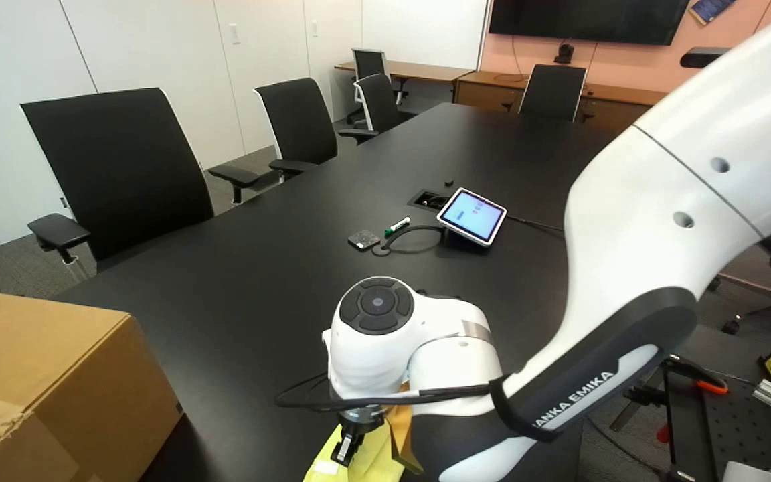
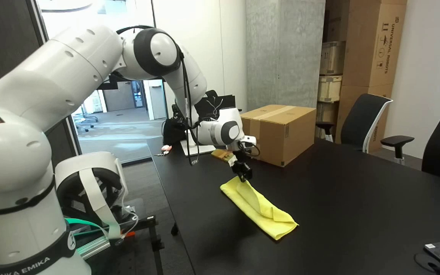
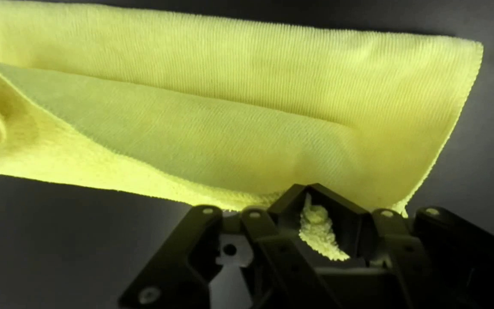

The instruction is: Fold the towel once on the table

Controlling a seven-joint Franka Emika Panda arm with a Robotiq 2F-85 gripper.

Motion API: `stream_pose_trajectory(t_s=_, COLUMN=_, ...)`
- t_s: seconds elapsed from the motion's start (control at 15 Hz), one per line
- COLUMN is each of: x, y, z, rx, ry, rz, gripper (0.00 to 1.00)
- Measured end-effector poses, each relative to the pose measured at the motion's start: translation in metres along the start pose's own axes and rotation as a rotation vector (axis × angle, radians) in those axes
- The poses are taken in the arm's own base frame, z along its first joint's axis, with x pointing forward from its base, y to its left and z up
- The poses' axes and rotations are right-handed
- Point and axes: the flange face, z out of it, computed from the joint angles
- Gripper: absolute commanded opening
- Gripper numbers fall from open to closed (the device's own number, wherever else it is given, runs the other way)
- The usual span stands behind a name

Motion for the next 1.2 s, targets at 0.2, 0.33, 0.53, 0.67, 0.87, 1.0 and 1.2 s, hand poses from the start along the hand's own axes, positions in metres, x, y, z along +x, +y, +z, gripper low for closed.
stream_pose_trajectory(t_s=0.2, x=0.013, y=-0.010, z=0.015, rx=-0.001, ry=0.025, rz=-0.015, gripper=0.08)
stream_pose_trajectory(t_s=0.33, x=0.018, y=-0.019, z=0.027, rx=-0.007, ry=0.040, rz=-0.038, gripper=0.08)
stream_pose_trajectory(t_s=0.53, x=0.026, y=-0.033, z=0.041, rx=-0.018, ry=0.067, rz=-0.076, gripper=0.11)
stream_pose_trajectory(t_s=0.67, x=0.031, y=-0.042, z=0.043, rx=-0.019, ry=0.088, rz=-0.091, gripper=0.36)
stream_pose_trajectory(t_s=0.87, x=0.041, y=-0.056, z=0.033, rx=-0.005, ry=0.122, rz=-0.102, gripper=0.55)
stream_pose_trajectory(t_s=1.0, x=0.047, y=-0.066, z=0.019, rx=0.012, ry=0.144, rz=-0.106, gripper=0.71)
stream_pose_trajectory(t_s=1.2, x=0.054, y=-0.072, z=-0.011, rx=0.034, ry=0.164, rz=-0.096, gripper=0.93)
